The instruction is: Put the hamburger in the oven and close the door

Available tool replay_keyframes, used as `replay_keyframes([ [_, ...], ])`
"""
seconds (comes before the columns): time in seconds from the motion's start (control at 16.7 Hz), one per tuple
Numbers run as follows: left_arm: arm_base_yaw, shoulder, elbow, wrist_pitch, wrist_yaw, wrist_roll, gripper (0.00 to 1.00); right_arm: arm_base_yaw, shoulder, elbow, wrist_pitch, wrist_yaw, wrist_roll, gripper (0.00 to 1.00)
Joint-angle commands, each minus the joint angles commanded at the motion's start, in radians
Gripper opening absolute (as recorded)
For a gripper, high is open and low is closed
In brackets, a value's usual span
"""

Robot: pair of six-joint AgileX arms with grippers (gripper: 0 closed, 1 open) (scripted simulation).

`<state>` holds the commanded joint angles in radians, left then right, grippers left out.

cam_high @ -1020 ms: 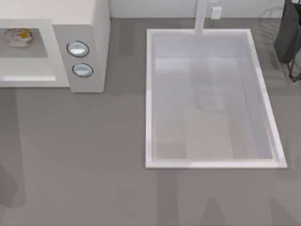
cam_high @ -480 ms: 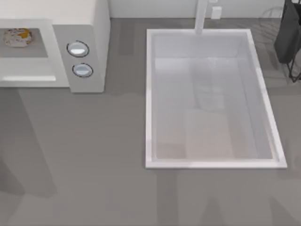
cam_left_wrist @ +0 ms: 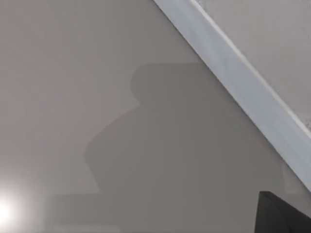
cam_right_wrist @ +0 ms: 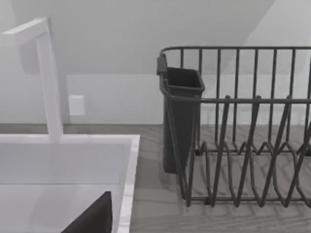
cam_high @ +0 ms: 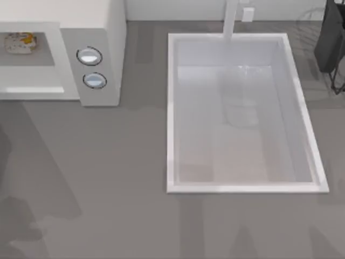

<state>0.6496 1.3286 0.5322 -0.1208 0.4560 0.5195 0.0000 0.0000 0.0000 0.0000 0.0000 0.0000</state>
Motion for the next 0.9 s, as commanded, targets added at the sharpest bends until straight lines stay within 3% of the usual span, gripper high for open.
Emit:
replay_keyframes([
  [0.18, -0.064, -0.067, -0.059, 0.023, -0.038, -0.061, 0.00, 0.000, 0.000, 0.000, 0.000, 0.000, 0.000, 1.00],
  [0.54, -0.080, -0.073, -0.065, 0.023, -0.047, -0.076, 0.00, 0.000, 0.000, 0.000, 0.000, 0.000, 0.000, 1.00],
  [0.9, -0.301, -0.162, -0.120, 0.032, -0.197, -0.245, 0.00, 0.000, 0.000, 0.000, 0.000, 0.000, 0.000, 1.00],
])
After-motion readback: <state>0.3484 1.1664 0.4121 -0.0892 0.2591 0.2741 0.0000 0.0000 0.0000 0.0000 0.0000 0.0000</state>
